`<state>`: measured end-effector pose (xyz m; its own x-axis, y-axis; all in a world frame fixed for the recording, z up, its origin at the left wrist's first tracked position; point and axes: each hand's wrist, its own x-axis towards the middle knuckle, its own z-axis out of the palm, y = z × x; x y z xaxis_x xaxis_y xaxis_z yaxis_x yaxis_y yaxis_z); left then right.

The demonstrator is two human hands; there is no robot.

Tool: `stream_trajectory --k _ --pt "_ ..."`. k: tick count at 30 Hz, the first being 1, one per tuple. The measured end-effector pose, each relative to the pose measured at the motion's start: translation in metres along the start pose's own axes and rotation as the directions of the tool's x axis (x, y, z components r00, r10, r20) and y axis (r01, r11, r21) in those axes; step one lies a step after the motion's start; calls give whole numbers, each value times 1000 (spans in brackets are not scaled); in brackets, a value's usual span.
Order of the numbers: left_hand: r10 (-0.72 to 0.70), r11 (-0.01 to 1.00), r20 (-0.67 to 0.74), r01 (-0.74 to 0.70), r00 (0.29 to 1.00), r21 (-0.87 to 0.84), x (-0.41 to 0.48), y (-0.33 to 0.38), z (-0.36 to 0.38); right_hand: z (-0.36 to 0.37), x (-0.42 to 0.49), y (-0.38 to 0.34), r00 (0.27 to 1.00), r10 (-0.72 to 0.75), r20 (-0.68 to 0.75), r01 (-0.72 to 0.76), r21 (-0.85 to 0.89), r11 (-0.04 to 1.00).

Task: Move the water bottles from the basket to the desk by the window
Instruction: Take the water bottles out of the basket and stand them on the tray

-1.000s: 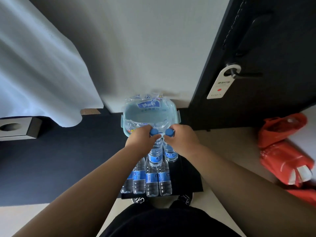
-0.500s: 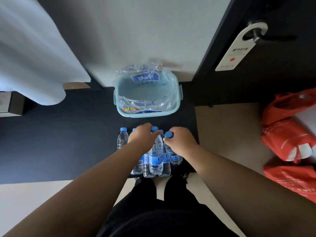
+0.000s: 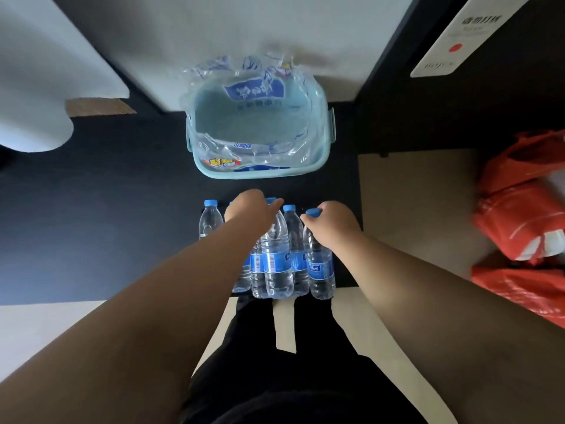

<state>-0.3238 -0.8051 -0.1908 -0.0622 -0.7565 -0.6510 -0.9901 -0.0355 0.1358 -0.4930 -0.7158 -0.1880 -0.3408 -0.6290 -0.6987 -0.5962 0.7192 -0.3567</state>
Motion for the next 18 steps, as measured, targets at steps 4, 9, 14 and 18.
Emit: stream_trajectory --k 4,9,14,18 --pt "13 1000 18 -13 1000 19 13 -5 11 6 18 9 994 79 -81 -79 -2 997" --pt "2 1000 19 -2 1000 -9 20 2 23 9 38 20 987 136 -85 -137 -6 991" --pt "-4 999 0 4 1000 -41 11 1 27 12 38 27 996 92 -3 -92 -71 993" --pt "26 999 24 -26 999 21 -4 -19 23 8 22 30 995 82 56 -73 -146 987"
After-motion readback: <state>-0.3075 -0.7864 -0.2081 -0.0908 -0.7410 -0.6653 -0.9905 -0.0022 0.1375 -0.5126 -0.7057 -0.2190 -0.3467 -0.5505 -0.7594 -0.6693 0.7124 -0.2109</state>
